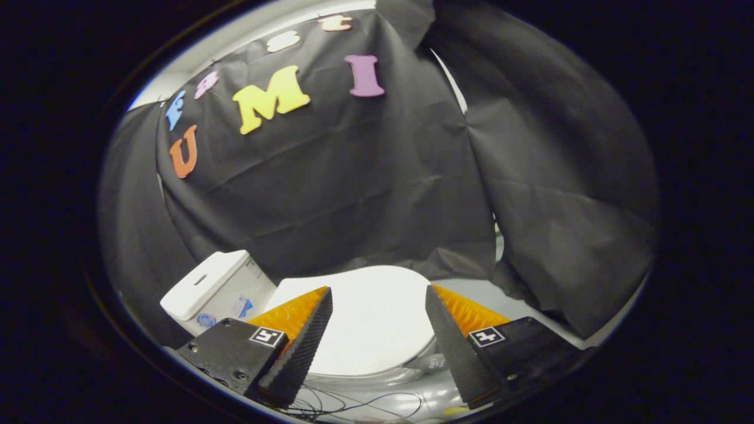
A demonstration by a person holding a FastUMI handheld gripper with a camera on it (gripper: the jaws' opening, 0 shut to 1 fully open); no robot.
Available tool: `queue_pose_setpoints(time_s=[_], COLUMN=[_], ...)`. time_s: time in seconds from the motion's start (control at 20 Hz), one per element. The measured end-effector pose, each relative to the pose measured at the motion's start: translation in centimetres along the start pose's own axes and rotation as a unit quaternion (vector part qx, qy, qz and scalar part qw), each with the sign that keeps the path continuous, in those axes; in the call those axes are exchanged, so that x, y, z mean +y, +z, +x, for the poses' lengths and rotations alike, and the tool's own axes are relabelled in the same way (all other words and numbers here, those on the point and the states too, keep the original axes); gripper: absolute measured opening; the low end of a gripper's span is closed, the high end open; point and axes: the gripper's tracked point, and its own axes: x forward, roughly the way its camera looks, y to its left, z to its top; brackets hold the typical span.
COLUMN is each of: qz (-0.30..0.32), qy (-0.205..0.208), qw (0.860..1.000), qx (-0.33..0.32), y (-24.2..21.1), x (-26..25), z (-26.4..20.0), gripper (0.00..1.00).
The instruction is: Open the toilet lid.
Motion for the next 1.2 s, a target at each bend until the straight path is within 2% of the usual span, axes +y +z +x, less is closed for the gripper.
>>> queue_pose_setpoints(time_s=[0.25, 0.45, 0.75, 0.95, 1.15, 1.2], qz=[0.06, 0.115, 0.156, 0.224, 0.277, 0.294], qy=[-0.025, -0.01, 0.001, 0.014, 0.047, 0.055], qw=[0.997, 0.99, 0.979, 0.963, 0.944, 0.938], qx=[0.045, 0.084, 0.134, 0.147, 0.175, 0.176], y=[-3.7, -6.8, -10.8, -12.2, -13.9, -14.1], x=[-6.0, -7.6, -9.5, -10.3, -9.7, -9.4], z=[2.2, 3.3, 4.3, 4.3, 4.4, 4.6], gripper=[0.99, 0.99, 1.0, 0.99, 0.97, 0.94])
